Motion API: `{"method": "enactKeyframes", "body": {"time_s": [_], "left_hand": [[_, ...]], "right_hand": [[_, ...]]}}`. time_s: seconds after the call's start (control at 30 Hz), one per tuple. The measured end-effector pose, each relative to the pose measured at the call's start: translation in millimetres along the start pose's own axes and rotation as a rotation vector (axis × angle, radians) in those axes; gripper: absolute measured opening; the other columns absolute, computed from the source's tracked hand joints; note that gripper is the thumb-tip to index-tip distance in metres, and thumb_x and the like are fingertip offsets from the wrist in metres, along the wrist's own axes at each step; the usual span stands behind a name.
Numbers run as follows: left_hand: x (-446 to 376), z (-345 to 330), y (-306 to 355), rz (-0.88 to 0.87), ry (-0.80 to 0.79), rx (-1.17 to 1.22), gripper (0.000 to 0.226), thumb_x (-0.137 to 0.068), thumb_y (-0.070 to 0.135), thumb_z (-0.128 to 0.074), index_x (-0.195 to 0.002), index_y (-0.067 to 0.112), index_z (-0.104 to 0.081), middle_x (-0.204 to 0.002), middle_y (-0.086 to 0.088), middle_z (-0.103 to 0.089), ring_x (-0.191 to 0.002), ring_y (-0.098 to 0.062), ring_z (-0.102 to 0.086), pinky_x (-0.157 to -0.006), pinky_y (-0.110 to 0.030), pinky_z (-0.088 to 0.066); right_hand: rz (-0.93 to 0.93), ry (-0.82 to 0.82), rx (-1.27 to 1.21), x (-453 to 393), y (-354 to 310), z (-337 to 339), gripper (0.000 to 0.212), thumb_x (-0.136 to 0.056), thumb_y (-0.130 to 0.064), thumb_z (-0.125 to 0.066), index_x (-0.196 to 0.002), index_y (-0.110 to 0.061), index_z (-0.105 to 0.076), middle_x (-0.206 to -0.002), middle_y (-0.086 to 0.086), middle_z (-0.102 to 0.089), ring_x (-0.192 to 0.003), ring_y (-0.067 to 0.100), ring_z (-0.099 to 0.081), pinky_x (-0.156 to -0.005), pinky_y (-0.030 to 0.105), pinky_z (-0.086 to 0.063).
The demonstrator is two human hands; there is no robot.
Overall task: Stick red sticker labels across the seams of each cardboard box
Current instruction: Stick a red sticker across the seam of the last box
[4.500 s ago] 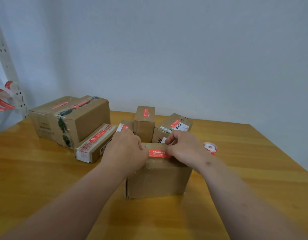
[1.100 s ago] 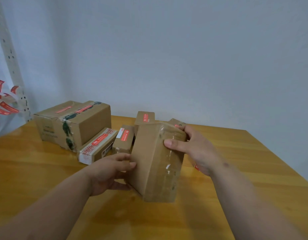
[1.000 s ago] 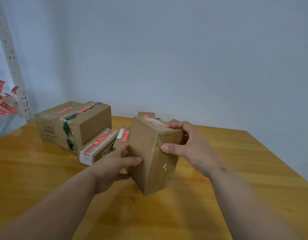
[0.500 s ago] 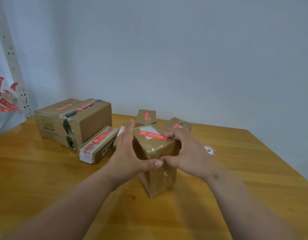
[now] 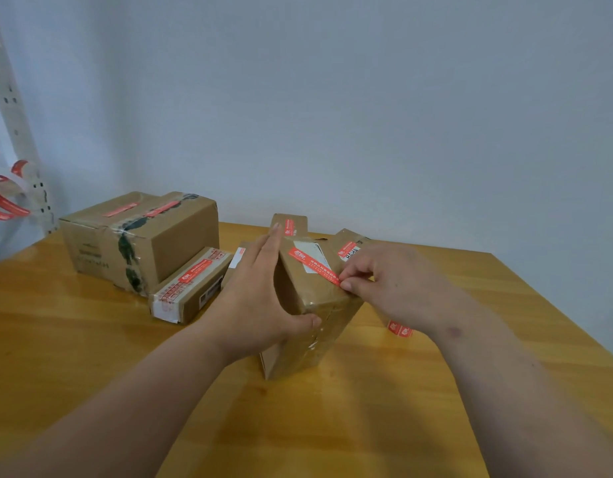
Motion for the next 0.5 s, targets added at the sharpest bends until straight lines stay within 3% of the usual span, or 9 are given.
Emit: {"method": "enactKeyframes", "body": {"time_s": [0.1, 0.2, 0.33, 0.5], "left_hand": [[-2, 1, 1, -0.006, -0.029, -0.03, 0.132, -0.06, 0.048, -0.087, -0.153, 0.033, 0.006, -0.154, 0.023, -0.01, -0.141, -0.009, -0.02, -0.107, -0.026, -0.031], [-2, 2, 3, -0.016, -0.037, -0.059, 0.132, -0.06, 0.049, -0.087, -0.154, 0.033, 0.005, -0.154, 0.023, -0.008, -0.141, -0.008, -0.019, -0.106, -0.023, -0.029], [-2, 1, 6, -0.037, -0.04, -0.103, 0.133, -0.061, 0.051, -0.086, -0.152, 0.036, 0.01, -0.154, 0.024, -0.005, -0.142, -0.009, -0.017, -0.106, -0.024, -0.028], [-2, 0, 7, -0.035, -0.045, -0.109, 0.132, -0.061, 0.051, -0.086, -0.152, 0.037, 0.01, -0.154, 0.023, -0.005, -0.143, -0.011, -0.018, -0.108, -0.027, -0.032]], "right_hand": [[0.045, -0.04, 0.118, 0, -7, 1, 0.018, -0.095, -0.026, -0.056, -0.094, -0.022, -0.073, -0.093, -0.008, -0.065, -0.088, 0.012, -0.056, -0.071, 0.024, -0.042], [0.056, -0.076, 0.19, 0, -12, 4, 0.021, -0.095, -0.027, -0.054, -0.091, -0.018, -0.073, -0.092, -0.002, -0.067, -0.087, 0.017, -0.059, -0.077, 0.035, -0.047], [0.092, -0.078, 0.269, 0, -17, 4, 0.022, -0.096, -0.025, -0.051, -0.088, -0.014, -0.068, -0.09, 0.0, -0.064, -0.086, 0.019, -0.057, -0.073, 0.034, -0.046], [0.172, -0.04, 0.406, -2, -21, -4, 0.027, -0.094, -0.018, -0.043, -0.067, -0.019, -0.038, -0.085, 0.002, -0.049, -0.078, 0.022, -0.047, -0.064, 0.03, -0.031]]}}
Point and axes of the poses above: each hand's wrist, its own x-axis away from the middle knuckle, its own z-axis out of the back of the hand, y = z × x, the point moved 5 cm from there along -x, towards the middle knuckle
